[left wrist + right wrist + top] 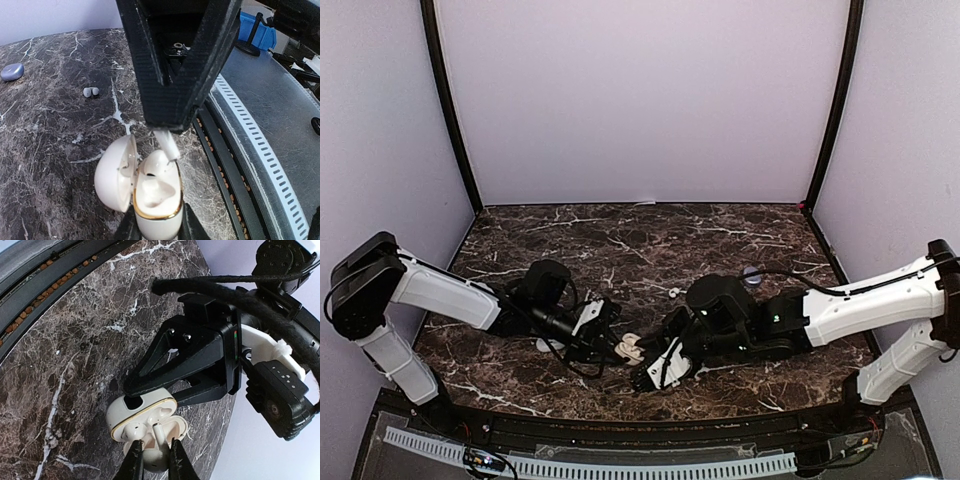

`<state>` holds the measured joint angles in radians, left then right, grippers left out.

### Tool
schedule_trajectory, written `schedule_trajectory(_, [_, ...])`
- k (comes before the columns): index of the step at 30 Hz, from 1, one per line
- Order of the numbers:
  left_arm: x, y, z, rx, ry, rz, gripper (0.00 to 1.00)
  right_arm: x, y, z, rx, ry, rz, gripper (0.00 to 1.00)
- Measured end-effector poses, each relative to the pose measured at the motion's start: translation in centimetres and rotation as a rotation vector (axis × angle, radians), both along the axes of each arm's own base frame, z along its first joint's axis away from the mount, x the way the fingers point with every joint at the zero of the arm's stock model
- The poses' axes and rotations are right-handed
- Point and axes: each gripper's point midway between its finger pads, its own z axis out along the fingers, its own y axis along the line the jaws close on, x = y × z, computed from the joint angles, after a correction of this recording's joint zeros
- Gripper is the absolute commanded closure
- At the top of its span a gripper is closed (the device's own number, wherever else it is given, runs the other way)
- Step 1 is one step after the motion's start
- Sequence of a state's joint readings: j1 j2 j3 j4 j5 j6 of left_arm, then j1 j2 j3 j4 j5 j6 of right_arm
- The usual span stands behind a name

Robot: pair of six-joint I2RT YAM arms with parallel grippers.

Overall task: Insert the wireless bluetooth earbuds into the charging case
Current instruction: Insert the left earbud into the left side groove of the charging case.

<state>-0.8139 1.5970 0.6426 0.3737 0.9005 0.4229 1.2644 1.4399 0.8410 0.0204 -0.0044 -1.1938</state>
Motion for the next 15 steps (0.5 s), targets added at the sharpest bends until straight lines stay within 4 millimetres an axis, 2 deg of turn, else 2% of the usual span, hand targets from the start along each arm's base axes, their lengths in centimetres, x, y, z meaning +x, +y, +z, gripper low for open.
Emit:
schedule_trajectory(8, [0.3, -0.4, 0.1, 0.019, 0.039, 0.014, 0.87, 0.4, 0.1, -1.1, -0.043, -0.065, -0.001, 1.0])
schedule_trajectory(15, [0.2, -0.4, -0.2, 0.03, 0.061, 0.021, 0.87, 1.0, 0.5, -1.0, -0.044, -0.126, -0.017, 1.0])
